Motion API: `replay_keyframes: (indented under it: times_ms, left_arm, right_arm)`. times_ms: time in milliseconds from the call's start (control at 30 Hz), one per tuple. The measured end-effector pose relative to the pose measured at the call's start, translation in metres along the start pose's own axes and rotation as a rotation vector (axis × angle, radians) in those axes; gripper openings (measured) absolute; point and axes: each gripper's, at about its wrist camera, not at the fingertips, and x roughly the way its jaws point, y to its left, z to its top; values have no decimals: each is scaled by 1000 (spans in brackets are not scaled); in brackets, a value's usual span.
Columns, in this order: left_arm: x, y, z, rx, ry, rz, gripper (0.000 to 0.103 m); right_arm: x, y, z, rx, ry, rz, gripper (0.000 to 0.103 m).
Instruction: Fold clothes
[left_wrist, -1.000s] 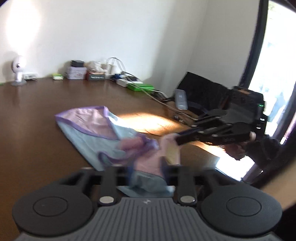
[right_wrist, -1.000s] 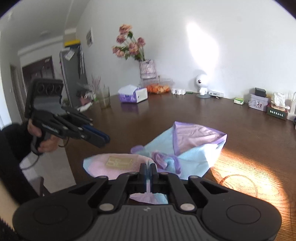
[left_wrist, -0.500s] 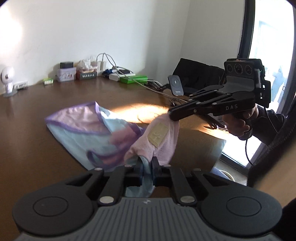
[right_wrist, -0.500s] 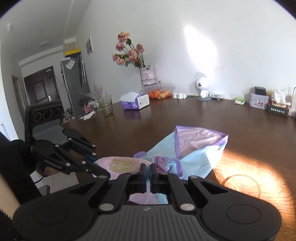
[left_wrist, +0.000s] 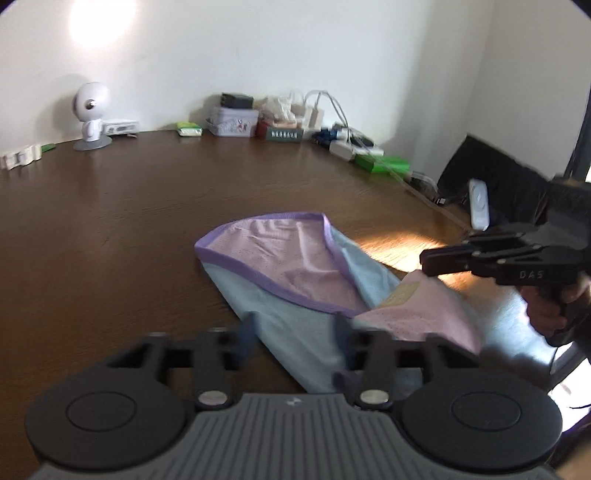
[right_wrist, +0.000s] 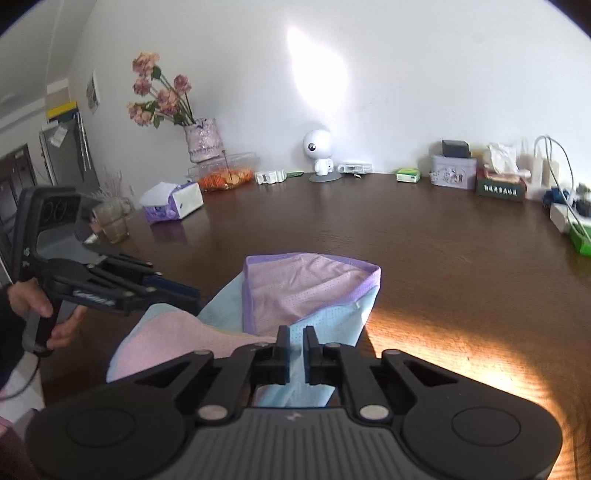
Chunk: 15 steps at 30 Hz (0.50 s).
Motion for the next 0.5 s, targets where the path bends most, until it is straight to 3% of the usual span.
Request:
replay_keyframes:
  times_ms: [33,67,167,333,367,400,500]
  left_arm:
    - [-7,-2,-2,-30,-10,-19,85]
    - [-9,-3,-3,-66,-6,-43,85]
    - [2,-8,1,-170,64,-115,84]
    - [14,-27,-2,-124,112,-124,61]
    - [11,-29,-5,-110,103,-125,60]
    - [3,-31,-8,-93,75,-136,63]
    - [-14,-34,-16,-57,14,-163,86]
  right_arm:
    - [0,-2,-2,19,6,18,23]
    - [0,-5,-4,38,12,36,31]
    - [0,-11,-10,95,29,89,31]
    - [1,-15,-18,158,57,140,29]
    - [-1,-13,-19,155,60,138,29]
    - [-6,-11,-20,138,56,149,30]
    - [-18,-8,-23,96,49,183,39]
